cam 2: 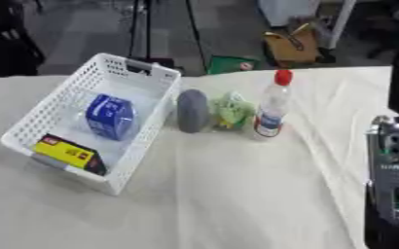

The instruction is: Pick up objects on the table and place them in the box.

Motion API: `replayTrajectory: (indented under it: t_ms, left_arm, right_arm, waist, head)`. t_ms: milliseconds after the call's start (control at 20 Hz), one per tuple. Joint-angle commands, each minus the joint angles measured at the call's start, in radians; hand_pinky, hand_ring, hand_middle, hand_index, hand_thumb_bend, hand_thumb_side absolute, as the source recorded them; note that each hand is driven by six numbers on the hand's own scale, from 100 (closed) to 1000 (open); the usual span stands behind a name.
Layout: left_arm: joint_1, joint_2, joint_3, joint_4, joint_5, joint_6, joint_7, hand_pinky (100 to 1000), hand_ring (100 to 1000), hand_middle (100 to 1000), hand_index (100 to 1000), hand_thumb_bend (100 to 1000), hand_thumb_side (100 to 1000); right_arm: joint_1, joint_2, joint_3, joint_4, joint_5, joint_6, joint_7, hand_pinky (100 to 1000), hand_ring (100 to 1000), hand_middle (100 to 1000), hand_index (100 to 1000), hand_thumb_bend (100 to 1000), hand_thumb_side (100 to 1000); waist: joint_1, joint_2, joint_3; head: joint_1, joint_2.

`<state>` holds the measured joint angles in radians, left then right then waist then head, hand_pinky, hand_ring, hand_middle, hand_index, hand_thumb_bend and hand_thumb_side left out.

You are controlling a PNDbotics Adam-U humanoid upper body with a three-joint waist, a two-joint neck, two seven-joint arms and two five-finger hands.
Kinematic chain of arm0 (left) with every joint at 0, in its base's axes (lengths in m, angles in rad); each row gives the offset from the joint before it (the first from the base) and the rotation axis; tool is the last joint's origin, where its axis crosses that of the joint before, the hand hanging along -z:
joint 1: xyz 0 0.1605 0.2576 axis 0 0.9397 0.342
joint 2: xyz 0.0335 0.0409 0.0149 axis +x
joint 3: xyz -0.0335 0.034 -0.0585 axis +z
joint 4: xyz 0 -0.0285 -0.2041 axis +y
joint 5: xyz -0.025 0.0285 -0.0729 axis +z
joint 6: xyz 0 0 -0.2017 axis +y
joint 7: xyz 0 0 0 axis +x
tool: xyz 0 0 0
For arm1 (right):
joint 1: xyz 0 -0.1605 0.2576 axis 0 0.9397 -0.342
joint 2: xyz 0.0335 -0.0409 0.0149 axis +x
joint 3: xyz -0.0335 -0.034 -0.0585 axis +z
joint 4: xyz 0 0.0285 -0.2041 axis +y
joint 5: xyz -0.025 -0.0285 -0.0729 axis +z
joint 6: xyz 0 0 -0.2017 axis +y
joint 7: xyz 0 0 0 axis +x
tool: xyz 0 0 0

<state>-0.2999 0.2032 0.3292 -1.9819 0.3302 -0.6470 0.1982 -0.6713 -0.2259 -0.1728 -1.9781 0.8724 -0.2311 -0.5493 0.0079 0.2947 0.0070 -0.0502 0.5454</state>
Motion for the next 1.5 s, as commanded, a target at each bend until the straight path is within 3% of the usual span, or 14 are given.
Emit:
replayTrajectory:
  t_ms: [50, 300, 700, 1200, 1500]
  left_arm:
    - [-0.005, 0.018, -0.003, -0.018, 0.004, 0.003, -0.004, 713, 674, 766, 743, 100, 693]
    - [0.001, 0.019, -0.005, -0.018, 0.008, 0.004, -0.006, 713, 674, 766, 743, 100, 692]
    - [0.011, 0.018, -0.01, -0.018, 0.013, 0.007, -0.011, 713, 674, 766, 742, 100, 690]
    - [0.022, 0.016, -0.015, -0.018, 0.018, 0.01, -0.019, 713, 674, 766, 741, 100, 687]
    - [0.024, 0.014, -0.015, -0.018, 0.019, 0.011, -0.023, 713, 675, 767, 741, 100, 688]
  right_arm:
    - [-0.062, -0.073, 0.043, -0.001, 0.039, 0.077, 0.102, 862, 883, 749, 947, 100, 1000]
    - [-0.189, -0.149, 0.121, 0.128, 0.091, 0.102, 0.268, 880, 906, 796, 972, 100, 1000]
    - [-0.392, -0.222, 0.252, 0.414, 0.179, 0.03, 0.444, 883, 924, 874, 1000, 145, 1000]
    - [-0.603, -0.197, 0.402, 0.736, 0.274, -0.106, 0.541, 880, 928, 924, 997, 188, 1000]
    - [-0.649, -0.171, 0.412, 0.836, 0.321, -0.125, 0.537, 899, 947, 923, 996, 309, 1000]
  waist:
    - [-0.002, -0.028, 0.004]
    - [-0.001, -0.04, 0.008]
    - [0.002, -0.053, 0.005]
    - [0.008, -0.063, 0.001]
    - [0.009, -0.061, 0.003]
  head:
    - [-0.006, 0.011]
    - [-0.008, 0.017]
    - [-0.014, 0.03]
    - [-0.021, 0.041]
    - [-0.022, 0.038]
